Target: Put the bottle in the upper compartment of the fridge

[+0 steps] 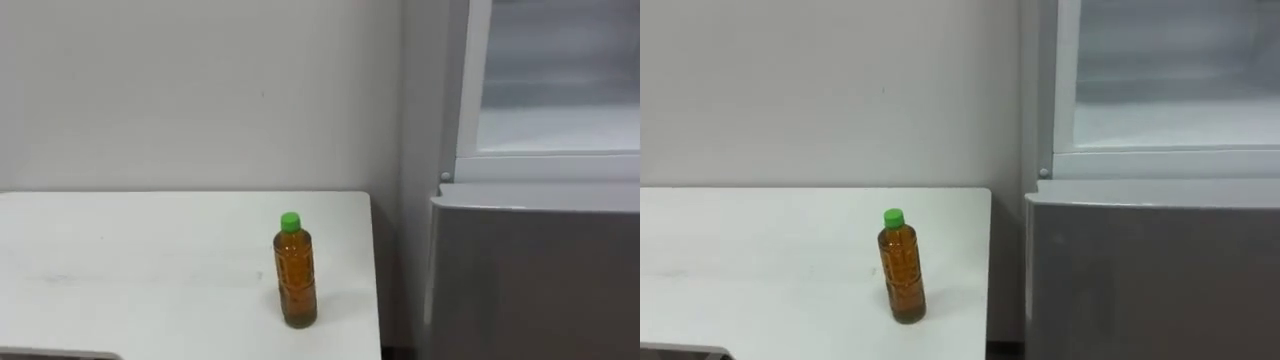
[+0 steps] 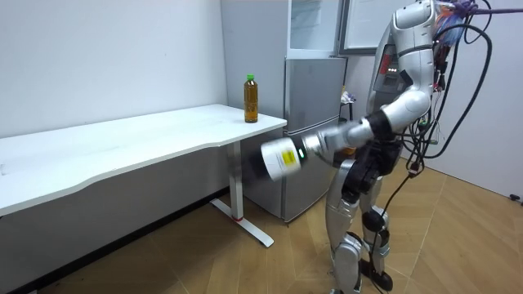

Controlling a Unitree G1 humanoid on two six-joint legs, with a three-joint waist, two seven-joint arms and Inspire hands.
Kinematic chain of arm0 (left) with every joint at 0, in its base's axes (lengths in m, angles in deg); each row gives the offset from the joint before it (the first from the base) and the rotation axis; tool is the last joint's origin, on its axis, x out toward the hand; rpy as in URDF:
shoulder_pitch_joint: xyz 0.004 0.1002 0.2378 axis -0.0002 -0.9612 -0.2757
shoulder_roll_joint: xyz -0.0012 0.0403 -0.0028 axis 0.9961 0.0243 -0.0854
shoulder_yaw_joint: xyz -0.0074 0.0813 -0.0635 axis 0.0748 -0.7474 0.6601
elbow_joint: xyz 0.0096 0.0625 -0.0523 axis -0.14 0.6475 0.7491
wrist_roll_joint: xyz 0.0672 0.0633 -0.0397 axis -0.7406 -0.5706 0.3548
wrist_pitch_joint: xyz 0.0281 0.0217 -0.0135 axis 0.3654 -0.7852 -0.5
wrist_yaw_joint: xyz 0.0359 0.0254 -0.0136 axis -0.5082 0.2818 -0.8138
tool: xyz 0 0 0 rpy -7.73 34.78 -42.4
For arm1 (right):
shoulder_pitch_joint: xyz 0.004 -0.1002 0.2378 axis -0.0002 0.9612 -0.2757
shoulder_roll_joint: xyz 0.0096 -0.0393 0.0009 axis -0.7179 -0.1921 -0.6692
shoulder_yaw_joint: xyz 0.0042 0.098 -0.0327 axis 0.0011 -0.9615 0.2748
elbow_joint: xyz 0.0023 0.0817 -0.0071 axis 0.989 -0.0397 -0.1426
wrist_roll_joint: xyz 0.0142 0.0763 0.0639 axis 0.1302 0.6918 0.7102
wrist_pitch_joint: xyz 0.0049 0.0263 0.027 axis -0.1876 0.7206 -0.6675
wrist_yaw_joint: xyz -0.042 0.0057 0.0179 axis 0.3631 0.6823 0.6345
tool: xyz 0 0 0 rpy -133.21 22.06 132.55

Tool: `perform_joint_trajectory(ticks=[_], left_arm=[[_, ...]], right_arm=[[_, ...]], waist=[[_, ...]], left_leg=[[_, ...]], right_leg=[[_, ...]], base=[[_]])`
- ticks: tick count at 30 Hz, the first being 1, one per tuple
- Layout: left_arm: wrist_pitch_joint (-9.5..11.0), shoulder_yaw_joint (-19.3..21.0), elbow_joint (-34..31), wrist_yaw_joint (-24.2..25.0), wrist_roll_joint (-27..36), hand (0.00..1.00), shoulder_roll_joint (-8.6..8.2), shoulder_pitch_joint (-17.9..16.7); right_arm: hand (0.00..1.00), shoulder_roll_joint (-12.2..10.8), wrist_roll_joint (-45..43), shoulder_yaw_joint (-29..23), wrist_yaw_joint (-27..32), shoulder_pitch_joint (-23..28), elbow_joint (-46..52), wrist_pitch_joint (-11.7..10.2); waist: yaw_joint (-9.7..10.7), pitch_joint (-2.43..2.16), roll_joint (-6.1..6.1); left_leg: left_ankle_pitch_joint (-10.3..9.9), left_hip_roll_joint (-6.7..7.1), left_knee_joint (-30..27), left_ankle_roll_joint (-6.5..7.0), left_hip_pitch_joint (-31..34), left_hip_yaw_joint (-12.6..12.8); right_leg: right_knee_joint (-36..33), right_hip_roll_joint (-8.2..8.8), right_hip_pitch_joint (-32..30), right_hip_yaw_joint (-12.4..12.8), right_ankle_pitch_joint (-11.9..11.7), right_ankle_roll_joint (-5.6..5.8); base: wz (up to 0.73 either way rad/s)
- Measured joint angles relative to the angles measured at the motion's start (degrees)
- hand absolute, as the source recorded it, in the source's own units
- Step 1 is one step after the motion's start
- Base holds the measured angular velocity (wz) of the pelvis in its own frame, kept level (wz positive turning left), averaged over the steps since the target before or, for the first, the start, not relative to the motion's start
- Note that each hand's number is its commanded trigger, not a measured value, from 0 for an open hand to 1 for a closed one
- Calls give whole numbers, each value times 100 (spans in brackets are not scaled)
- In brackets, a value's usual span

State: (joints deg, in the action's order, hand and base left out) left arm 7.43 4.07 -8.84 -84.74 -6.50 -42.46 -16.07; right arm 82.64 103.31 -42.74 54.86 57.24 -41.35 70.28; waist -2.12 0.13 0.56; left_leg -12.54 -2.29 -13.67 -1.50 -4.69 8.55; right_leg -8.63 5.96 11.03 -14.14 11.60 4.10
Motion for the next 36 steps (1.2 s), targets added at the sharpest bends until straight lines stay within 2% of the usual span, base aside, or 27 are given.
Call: perform_joint_trajectory(ticks=[3,7,9,11,13,15,18,22,26,28,32,36], left_arm=[[-12,-260,1068,-9,-4,0,-5,-94],[-10,-505,2046,24,-27,0,-5,-212],[-15,-538,2601,45,-28,0,-7,-209],[-33,-542,2871,48,-49,0,3,-216],[-100,-564,3146,31,-183,0,35,-246],[-326,-607,3367,23,-628,0,67,-243],[-653,-610,3490,68,-1253,0,27,-215],[-986,-696,3590,202,-1672,0,-20,-66],[-1285,-969,3586,406,-1906,0,-20,171],[-1332,-1081,3586,509,-1942,0,-7,345],[-1400,-1079,3640,720,-2435,0,12,598],[-1422,-1069,3645,893,-2642,0,44,643]], right_arm=[[0,-3,-41,-7,-93,26,55,28],[0,8,24,-38,-165,84,30,31],[0,13,76,-53,-178,101,18,29],[0,33,140,-57,-197,127,16,30],[0,72,213,-38,-237,161,30,46],[0,84,211,-39,-276,160,30,78],[0,82,183,-43,-273,158,31,104],[0,78,164,-39,-253,122,27,158],[0,71,208,20,-220,9,11,263],[0,70,207,100,-176,-38,9,277],[0,60,162,192,-108,-86,10,277],[0,29,157,186,-31,-114,10,277]], waist=[[10,-7,-65],[25,11,-69],[31,22,-27],[46,25,13],[48,25,33],[64,18,24],[67,4,3],[121,-6,-7],[211,-5,-16],[235,-2,-40],[234,7,-103],[286,6,-108]], left_leg=[[-17,-4,-7,-7,-3,-17],[-65,-12,-5,-9,-61,-12],[-70,-14,-3,-8,-62,12],[-70,-14,-5,-8,-52,13],[-69,-10,-13,-8,-50,15],[-67,-8,-19,-8,-56,16],[-68,-5,-38,-7,-57,27],[-67,-6,-29,-8,-92,28],[-68,-9,-63,-8,-93,30],[-68,-10,-82,-8,-79,29],[-70,-13,-108,-6,-50,31],[-72,-14,-107,-4,-31,33]], right_leg=[[-9,-4,12,-31,-1,-1],[-2,-3,104,-48,-1,-1],[-2,-1,94,-42,-1,0],[0,1,85,-39,-1,0],[5,4,80,-41,10,-1],[4,7,75,-39,27,-1],[2,12,85,-33,30,4],[-2,10,101,-26,30,4],[-13,10,99,-30,30,4],[-12,10,96,-29,31,3],[-13,8,82,-21,34,-1],[-8,6,53,-22,34,-1]], base=[[2],[0],[-6],[-2],[0],[0],[0],[0],[0],[0],[0],[0]])
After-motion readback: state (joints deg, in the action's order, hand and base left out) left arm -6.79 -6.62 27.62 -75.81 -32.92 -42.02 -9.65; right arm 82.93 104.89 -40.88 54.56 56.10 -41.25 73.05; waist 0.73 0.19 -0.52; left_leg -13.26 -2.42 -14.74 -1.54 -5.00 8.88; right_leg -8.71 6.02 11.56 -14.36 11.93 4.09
